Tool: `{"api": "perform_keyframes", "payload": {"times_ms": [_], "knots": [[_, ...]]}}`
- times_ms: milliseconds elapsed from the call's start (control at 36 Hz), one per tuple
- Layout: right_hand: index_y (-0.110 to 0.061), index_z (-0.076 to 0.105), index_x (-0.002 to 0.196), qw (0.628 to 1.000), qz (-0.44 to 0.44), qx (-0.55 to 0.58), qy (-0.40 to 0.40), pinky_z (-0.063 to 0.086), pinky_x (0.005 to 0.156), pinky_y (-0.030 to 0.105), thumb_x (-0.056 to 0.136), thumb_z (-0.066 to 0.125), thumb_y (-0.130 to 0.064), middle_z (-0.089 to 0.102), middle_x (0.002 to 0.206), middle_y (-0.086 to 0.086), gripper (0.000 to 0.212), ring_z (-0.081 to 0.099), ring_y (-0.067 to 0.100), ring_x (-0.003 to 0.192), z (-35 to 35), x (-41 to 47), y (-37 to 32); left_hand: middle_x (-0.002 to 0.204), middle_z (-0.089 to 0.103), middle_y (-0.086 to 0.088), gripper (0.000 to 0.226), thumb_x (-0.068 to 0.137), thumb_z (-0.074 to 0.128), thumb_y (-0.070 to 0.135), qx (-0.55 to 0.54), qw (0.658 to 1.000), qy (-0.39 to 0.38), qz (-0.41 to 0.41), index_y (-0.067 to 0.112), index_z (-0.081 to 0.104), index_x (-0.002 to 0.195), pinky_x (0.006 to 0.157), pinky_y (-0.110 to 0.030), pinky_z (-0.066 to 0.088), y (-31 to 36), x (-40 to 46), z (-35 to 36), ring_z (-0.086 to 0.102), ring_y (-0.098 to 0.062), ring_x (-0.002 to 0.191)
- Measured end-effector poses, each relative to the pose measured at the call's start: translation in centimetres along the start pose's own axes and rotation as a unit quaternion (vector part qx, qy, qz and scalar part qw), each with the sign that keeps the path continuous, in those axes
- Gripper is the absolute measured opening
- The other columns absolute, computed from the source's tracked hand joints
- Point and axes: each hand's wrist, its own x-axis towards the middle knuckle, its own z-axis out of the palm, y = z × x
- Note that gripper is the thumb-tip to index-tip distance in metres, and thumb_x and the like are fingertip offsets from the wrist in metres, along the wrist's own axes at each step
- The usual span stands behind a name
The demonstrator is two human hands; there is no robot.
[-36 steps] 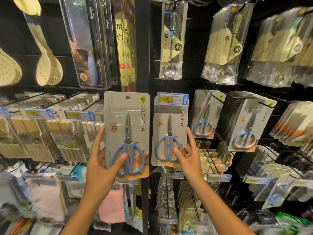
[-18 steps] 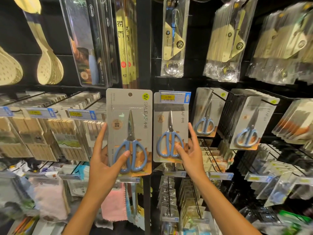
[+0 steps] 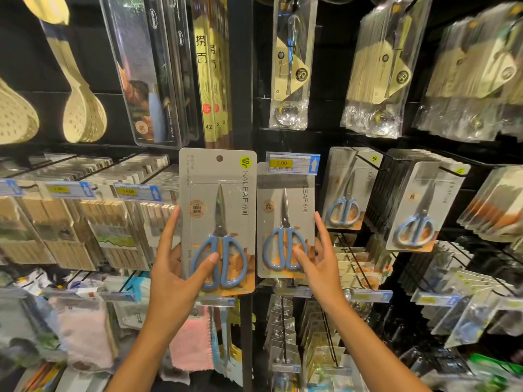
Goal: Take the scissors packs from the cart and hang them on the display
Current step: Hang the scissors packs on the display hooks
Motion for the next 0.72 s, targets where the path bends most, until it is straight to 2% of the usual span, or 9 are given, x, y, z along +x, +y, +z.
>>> {"api": "perform_keyframes", "payload": {"times_ms": [56,111,222,444,528,722], "knots": [[-0.056,0.027,0.152,1.0,0.0,-0.001,0.0,0.05,0.109,0.045,0.099,0.064,-0.008,0.047,0.155,-0.001,0.08,0.052,0.016,0.138,-0.05,0.26,-0.14,0.159,0.034,0.033,0.095,0.083,0.075,0.01,0.001,1.0,0.0,0.0,0.048,0.029,0.157,0.109,-0.042,0.051,-0.04,0.04,0.06,0.05,-0.011,0.142],[-0.054,0.027,0.153,1.0,0.0,0.0,0.002,0.05,0.109,0.043,0.099,0.064,-0.009,0.049,0.154,-0.001,0.079,0.053,0.015,0.137,-0.09,0.46,-0.41,0.161,0.031,0.03,0.095,0.084,0.076,0.011,0.008,1.0,-0.001,-0.001,0.049,0.029,0.157,0.113,-0.052,0.047,-0.17,0.12,0.06,0.045,-0.016,0.146],[-0.043,0.024,0.157,1.0,-0.001,0.002,0.01,0.054,0.103,0.038,0.099,0.064,-0.007,0.064,0.138,0.0,0.079,0.062,0.014,0.127,-0.2,0.61,-0.84,0.164,0.029,0.026,0.095,0.084,0.077,0.015,0.008,1.0,-0.004,-0.003,0.055,0.029,0.155,0.117,-0.06,0.037,-0.41,0.27,-0.05,0.037,-0.021,0.151],[-0.043,0.025,0.157,1.0,0.022,-0.006,0.008,0.053,0.105,0.045,0.098,0.064,-0.005,0.066,0.134,-0.01,0.08,0.063,0.014,0.125,-0.12,0.36,-0.47,0.164,0.03,0.024,0.096,0.082,0.078,0.017,0.009,1.0,-0.003,-0.006,0.056,0.029,0.154,0.117,-0.062,0.036,-0.62,0.43,0.02,0.036,-0.023,0.152],[-0.042,0.024,0.157,1.0,0.024,-0.006,0.006,0.054,0.104,0.043,0.098,0.064,-0.004,0.069,0.129,-0.012,0.08,0.065,0.014,0.123,-0.14,0.26,-0.27,0.164,0.03,0.023,0.096,0.082,0.078,0.016,0.003,1.0,-0.002,-0.008,0.057,0.029,0.154,0.117,-0.062,0.036,-0.65,0.43,0.02,0.036,-0.024,0.152],[-0.042,0.025,0.156,1.0,0.026,-0.011,0.009,0.055,0.103,0.039,0.098,0.064,-0.003,0.069,0.13,-0.008,0.08,0.065,0.014,0.122,-0.3,0.28,-0.04,0.164,0.031,0.023,0.096,0.081,0.078,0.015,-0.001,1.0,0.002,-0.006,0.057,0.03,0.153,0.117,-0.061,0.038,-0.39,0.28,0.19,0.039,-0.022,0.15]]}}
